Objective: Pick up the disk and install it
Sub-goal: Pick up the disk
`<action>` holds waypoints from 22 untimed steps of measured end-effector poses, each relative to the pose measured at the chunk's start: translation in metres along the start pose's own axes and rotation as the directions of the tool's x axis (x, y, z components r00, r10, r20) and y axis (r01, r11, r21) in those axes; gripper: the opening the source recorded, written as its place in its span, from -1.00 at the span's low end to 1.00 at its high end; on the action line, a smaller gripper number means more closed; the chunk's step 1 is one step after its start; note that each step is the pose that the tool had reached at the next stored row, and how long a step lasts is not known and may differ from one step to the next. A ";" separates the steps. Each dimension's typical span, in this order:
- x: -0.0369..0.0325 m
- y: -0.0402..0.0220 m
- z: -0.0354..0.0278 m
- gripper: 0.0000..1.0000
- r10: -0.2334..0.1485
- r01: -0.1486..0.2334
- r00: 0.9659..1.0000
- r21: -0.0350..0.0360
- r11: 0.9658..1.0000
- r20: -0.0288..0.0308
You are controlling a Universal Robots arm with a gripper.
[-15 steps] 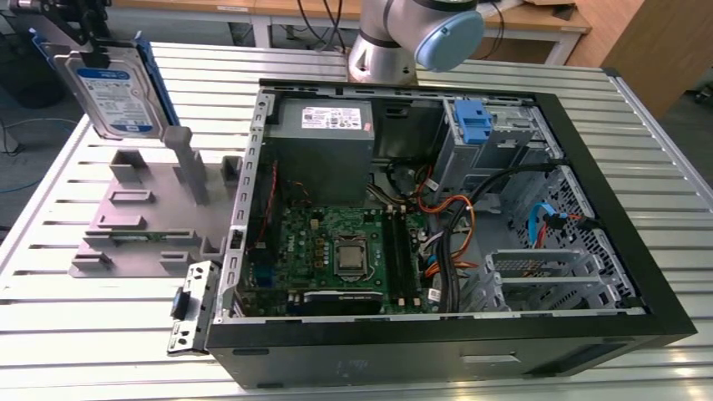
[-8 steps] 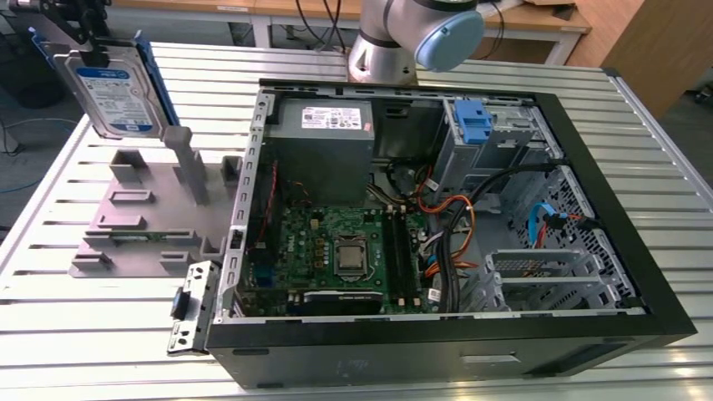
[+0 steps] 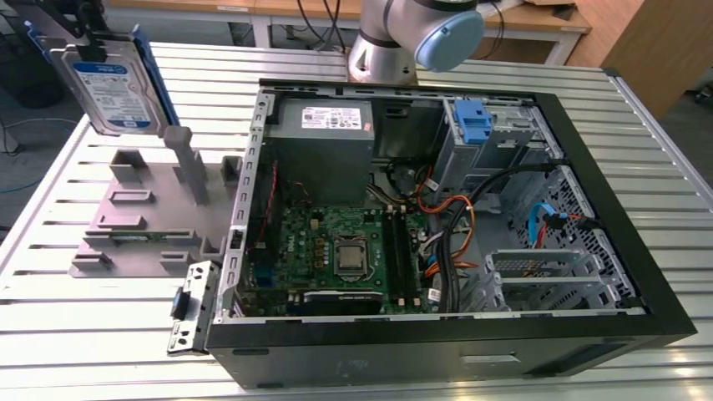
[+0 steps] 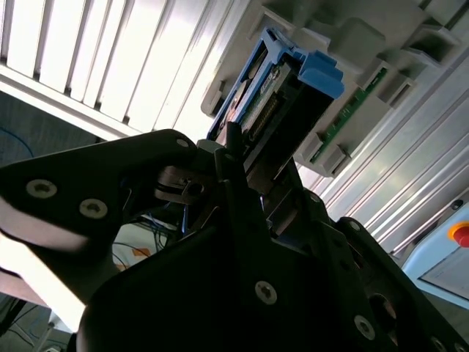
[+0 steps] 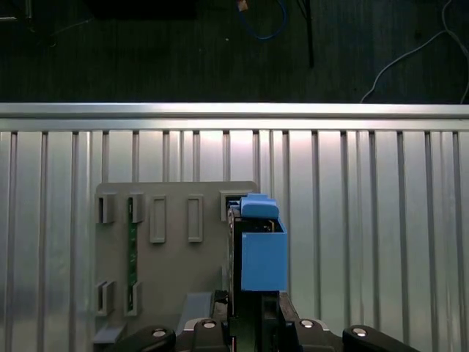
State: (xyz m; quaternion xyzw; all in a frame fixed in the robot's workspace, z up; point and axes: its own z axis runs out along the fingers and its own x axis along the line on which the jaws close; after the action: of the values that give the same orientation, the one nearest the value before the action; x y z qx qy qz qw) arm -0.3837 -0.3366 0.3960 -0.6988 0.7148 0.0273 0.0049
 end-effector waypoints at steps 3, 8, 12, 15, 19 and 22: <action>-0.0001 0.0000 -0.0024 -0.30 0.000 0.000 1.000 0.000 1.000 0.000; -0.0004 0.0003 -0.0087 -0.30 0.000 0.000 1.000 0.000 1.000 0.000; -0.0006 0.0004 -0.0131 -0.30 0.000 0.000 1.000 0.000 1.000 0.000; -0.0007 0.0005 -0.0161 -0.30 0.000 0.000 1.000 0.000 1.000 -0.001; -0.0009 0.0007 -0.0206 -0.30 0.000 0.000 1.000 0.000 1.000 -0.001; -0.0011 0.0008 -0.0240 -0.30 0.000 0.000 1.000 0.000 1.000 -0.001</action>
State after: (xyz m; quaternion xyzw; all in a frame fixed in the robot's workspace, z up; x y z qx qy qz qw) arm -0.3836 -0.3366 0.4201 -0.6988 0.7148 0.0269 0.0046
